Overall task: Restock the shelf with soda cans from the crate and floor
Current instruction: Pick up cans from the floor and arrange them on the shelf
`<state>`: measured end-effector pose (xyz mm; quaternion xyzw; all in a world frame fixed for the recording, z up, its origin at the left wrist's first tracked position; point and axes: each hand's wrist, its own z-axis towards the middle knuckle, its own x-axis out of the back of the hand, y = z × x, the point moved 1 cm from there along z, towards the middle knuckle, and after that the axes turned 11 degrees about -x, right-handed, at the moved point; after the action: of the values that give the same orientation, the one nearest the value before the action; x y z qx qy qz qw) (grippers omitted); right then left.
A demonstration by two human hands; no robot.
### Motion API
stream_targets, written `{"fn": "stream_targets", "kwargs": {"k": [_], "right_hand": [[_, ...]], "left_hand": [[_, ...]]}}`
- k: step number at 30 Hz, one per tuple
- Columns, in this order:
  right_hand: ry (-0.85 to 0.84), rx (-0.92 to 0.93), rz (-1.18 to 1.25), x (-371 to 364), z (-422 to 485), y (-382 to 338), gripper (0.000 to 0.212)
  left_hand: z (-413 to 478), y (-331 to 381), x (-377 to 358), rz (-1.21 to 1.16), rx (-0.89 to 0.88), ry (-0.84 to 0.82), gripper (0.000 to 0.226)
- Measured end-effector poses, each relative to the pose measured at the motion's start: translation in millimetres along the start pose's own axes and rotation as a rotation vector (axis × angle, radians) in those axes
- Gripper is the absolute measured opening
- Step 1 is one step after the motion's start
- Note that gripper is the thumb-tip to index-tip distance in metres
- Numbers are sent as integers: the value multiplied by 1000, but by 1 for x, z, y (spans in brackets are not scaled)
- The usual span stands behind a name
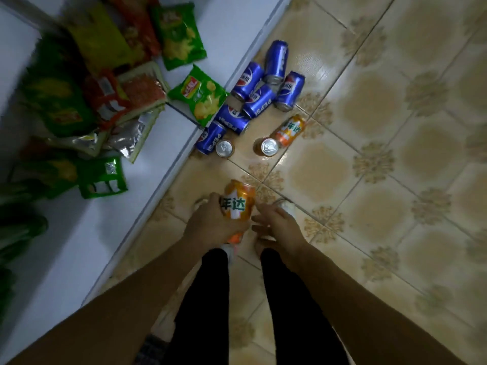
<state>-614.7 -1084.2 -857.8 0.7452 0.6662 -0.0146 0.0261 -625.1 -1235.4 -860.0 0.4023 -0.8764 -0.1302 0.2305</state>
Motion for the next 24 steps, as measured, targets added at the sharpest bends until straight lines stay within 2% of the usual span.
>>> {"fn": "stream_targets", "kwargs": {"k": [4,6,8,11,16,21,24], "right_hand": [[-37,59,146,-15,-127,12,66],[-77,72,235,-17,-180,20,63],[-128,84,214,-15,-228,27,51],[-114,139,176,-3,-288,37,44],[-212,290,214,9,-359,53,44],[-327,412,109,12,-406,60,48],[-396,505,-10,13,-434,65,49]], "left_hand": [[-122,71,15,383,-209,45,81],[-173,92,28,470,-311,78,81],[-214,100,44,274,-387,63,86],[-263,102,70,-215,-311,38,80],[-329,116,91,-618,-223,74,31],[-397,118,79,-826,-257,78,40],[-435,119,55,-1045,-290,60,45]]}}
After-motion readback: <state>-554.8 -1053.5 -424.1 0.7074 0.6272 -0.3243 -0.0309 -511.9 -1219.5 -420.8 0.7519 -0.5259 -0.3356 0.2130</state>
